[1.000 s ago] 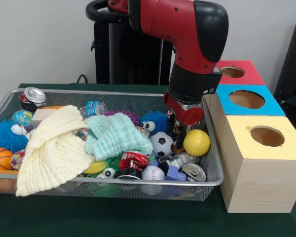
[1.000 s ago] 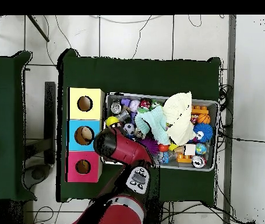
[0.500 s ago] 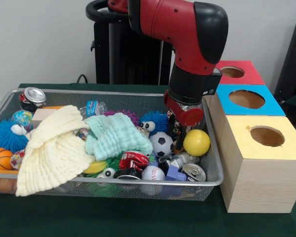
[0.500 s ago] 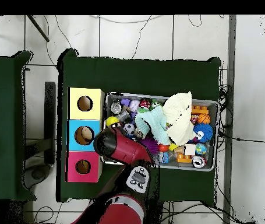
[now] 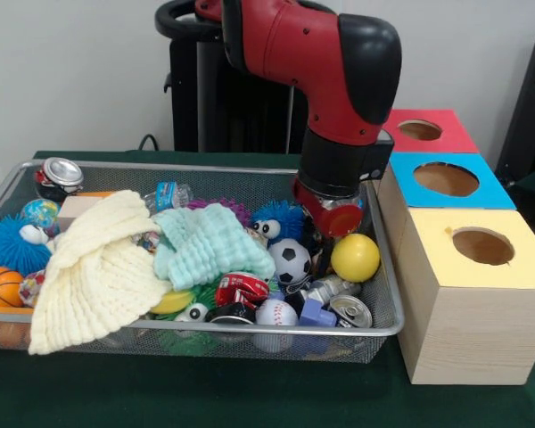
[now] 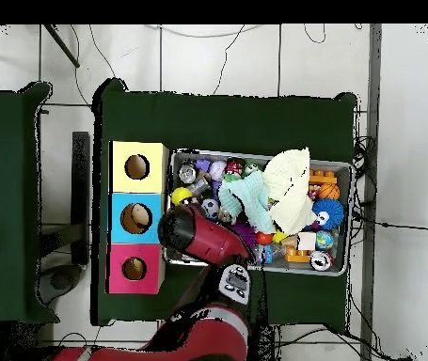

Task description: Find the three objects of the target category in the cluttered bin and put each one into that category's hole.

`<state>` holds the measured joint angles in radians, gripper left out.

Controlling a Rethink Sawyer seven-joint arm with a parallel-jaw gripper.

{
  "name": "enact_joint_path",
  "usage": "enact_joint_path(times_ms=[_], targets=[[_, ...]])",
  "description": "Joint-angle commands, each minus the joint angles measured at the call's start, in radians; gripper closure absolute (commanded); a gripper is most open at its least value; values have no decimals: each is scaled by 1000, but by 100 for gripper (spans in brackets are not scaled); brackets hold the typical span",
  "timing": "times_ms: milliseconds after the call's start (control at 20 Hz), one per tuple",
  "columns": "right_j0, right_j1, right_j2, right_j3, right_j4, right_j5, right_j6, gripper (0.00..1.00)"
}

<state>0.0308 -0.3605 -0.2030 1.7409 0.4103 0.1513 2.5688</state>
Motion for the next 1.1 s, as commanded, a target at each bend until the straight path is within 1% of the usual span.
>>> enact_joint_path(times_ms=[50, 100, 300, 500, 600, 650, 750, 800, 900, 950, 1000, 1100], targets=[[-167, 93, 275, -16, -76, -285, 147, 0], [-183, 102, 289, -15, -94, -307, 150, 0], [-237, 126, 328, -19, -156, -341, 142, 0], [-255, 139, 338, -28, -189, -357, 149, 0], [-249, 142, 329, -35, -191, -358, 156, 0], [-243, 145, 321, -40, -192, -359, 165, 100], [-196, 150, 273, -48, -175, -419, 192, 100], [-190, 150, 267, -50, -173, -426, 196, 100], [-181, 147, 256, -53, -162, -406, 191, 100], [-185, 145, 258, -53, -166, -399, 184, 100], [-205, 138, 280, -50, -180, -374, 167, 100], [-199, 130, 276, -47, -170, -355, 164, 100]])
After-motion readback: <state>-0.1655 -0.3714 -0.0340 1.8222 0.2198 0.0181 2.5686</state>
